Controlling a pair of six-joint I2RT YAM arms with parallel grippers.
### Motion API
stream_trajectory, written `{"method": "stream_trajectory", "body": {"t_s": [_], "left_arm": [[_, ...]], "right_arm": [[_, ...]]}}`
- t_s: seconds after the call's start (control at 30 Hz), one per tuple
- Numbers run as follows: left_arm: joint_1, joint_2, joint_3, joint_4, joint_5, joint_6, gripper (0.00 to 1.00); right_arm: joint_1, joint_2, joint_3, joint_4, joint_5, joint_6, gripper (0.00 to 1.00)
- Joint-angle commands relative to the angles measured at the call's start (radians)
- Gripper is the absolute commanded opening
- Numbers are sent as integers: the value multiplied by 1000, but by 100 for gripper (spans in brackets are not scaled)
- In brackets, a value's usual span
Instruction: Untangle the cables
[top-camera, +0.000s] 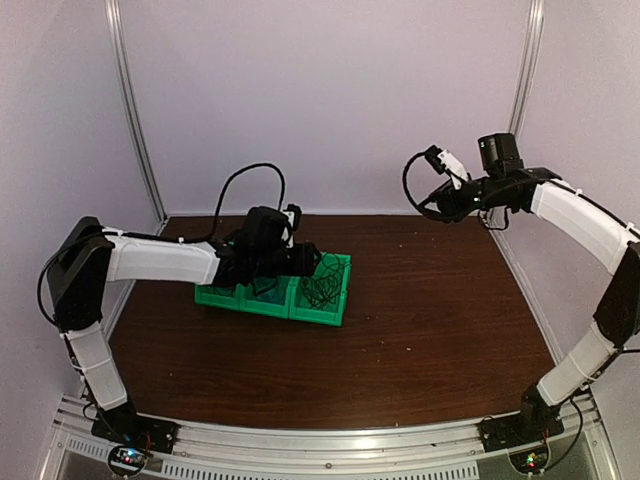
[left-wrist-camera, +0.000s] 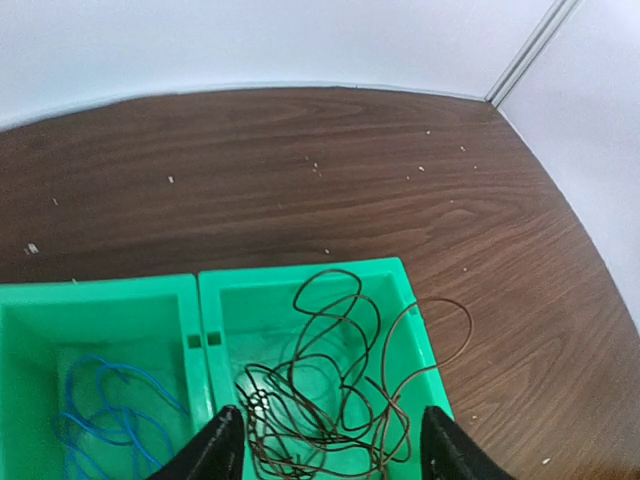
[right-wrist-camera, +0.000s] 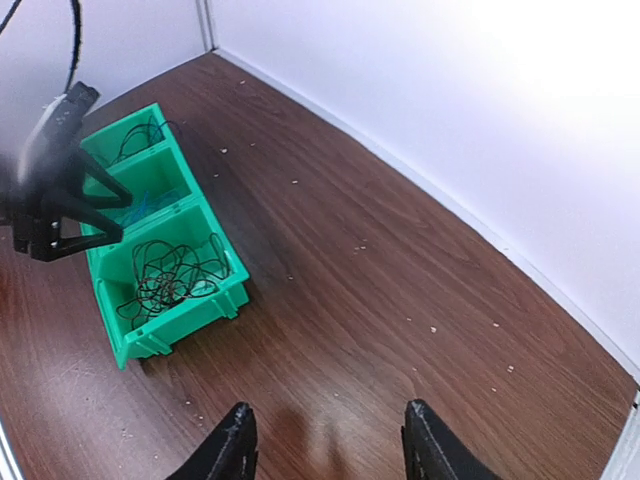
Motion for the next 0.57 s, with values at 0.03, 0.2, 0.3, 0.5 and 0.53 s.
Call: {"method": "stream_trajectory", "body": {"t_s": [0.03, 0.2, 0.3, 0.5, 0.53], "left_arm": [[5, -97, 81, -167, -121, 176, 70], [6, -194, 85, -291, -246, 317, 77], [10, -256, 85, -335, -290, 377, 82], [20, -352, 89, -361, -325, 414, 88], [20, -358, 90, -362, -325, 422, 88]], "right_arm": [[-35, -161, -123, 81, 128, 26, 65], [-51, -357, -351, 278, 283, 103, 100], [-51, -440, -469, 392, 364, 182, 100], [-57, -491, -546, 421, 306, 216, 100], [-57, -492, -547, 423, 297, 219, 100]]}}
